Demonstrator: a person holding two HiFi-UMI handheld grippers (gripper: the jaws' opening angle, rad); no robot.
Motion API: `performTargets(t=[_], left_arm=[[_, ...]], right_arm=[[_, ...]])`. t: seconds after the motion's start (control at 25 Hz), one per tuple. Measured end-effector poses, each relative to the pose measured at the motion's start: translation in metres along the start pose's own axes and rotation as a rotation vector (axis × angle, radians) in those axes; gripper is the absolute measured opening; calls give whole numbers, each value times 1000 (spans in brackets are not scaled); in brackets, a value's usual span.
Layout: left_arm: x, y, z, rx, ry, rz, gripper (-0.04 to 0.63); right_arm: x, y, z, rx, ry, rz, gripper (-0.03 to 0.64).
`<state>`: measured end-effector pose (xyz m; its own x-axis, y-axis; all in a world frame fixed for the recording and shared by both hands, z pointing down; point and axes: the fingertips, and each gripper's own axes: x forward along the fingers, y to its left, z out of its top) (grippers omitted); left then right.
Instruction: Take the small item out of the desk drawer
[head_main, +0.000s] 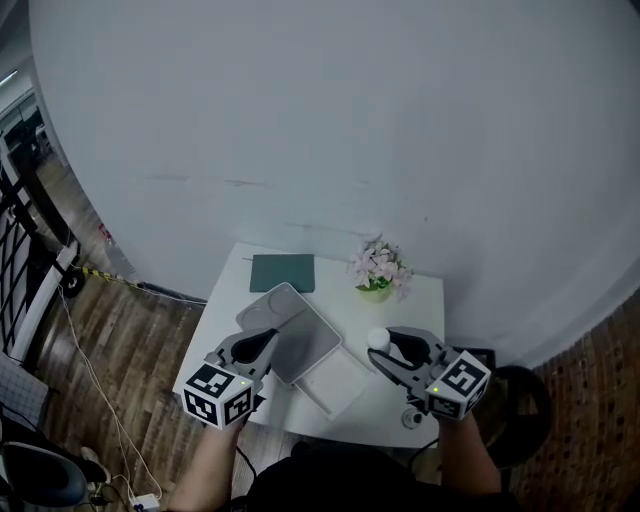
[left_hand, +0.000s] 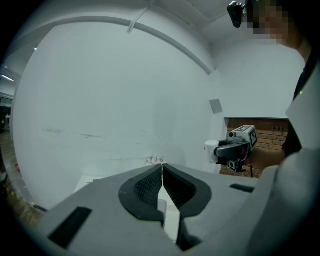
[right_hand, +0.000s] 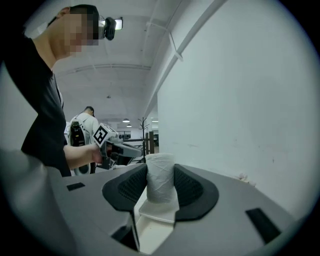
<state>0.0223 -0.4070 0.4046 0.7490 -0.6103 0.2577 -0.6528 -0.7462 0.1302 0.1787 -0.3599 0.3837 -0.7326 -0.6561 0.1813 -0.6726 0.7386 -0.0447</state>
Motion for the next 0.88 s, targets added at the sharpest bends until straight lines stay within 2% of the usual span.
performTargets(t=[0.32,0.64,0.88], left_arm=[[-18,8,4,-17,-51,-50,14],[-21,8,8,-19,-64,-10,14],[-1,-21,30,4,-78,-3,15]], right_arm=[[-17,10,34,119,-170,-65,166],[-24,29,66,3,-238,21,166],[-55,12,69,12,-313,19,164]])
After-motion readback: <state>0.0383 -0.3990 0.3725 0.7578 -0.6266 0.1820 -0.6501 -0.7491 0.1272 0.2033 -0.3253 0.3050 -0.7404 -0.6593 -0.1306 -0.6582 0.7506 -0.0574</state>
